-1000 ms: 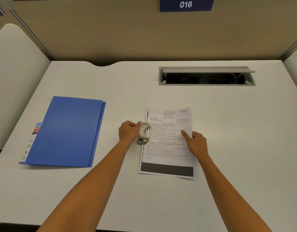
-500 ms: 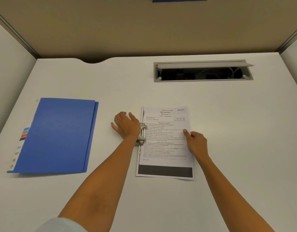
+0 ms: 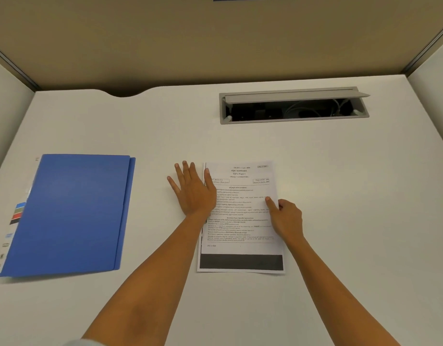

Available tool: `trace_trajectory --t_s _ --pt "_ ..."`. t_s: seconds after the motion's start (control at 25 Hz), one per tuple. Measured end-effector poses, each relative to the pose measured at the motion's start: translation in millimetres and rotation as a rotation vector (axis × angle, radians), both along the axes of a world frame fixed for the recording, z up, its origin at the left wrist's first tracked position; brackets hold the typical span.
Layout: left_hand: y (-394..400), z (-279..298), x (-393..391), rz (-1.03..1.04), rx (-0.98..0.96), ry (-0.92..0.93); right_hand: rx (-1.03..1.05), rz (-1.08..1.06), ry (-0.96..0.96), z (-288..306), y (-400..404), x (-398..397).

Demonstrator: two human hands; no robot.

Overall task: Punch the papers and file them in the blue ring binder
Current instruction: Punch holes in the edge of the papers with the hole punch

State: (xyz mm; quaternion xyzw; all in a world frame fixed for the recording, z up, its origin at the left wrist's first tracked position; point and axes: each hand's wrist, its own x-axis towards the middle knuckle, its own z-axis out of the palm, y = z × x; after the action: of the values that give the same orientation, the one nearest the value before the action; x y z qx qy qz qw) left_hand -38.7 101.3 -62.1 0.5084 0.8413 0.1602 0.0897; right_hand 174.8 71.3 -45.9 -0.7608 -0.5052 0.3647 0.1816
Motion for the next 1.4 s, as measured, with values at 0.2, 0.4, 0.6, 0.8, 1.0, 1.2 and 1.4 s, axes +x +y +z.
trace_trajectory --t_s 0.2,0.4,0.6,0.8,1.0,1.2,1.4 --pt "0.4 -4.3 -5.4 -0.017 -0.061 -0.008 0.008 -0.015 -0.005 -2.0 -1.5 -1.5" --pt "1.7 -4.1 -6.0 -0.024 -0.066 -0.014 -0.002 -0.034 -0.05 -6.1 0.8 -3.1" --pt "2.7 -8.1 -6.4 -0.028 -0.054 0.003 -0.008 -0.043 -0.06 -6.7 1.5 -3.7" --pt "4.7 -14.0 -8.9 0.001 -0.103 -0.075 0.0 -0.061 -0.044 -11.7 -1.9 -3.4" --pt "5.3 -12.6 -9.2 -0.001 -0.103 -0.1 0.006 -0.063 -0.055 -9.0 -1.0 -5.0" --pt "3.7 -7.1 -7.9 -0.012 -0.11 -0.103 -0.021 -0.037 -0.045 -9.1 -0.7 -3.4" --pt "1.0 3.6 -2.1 -0.07 -0.154 0.093 -0.034 -0.023 -0.025 -5.5 -1.5 -3.0"
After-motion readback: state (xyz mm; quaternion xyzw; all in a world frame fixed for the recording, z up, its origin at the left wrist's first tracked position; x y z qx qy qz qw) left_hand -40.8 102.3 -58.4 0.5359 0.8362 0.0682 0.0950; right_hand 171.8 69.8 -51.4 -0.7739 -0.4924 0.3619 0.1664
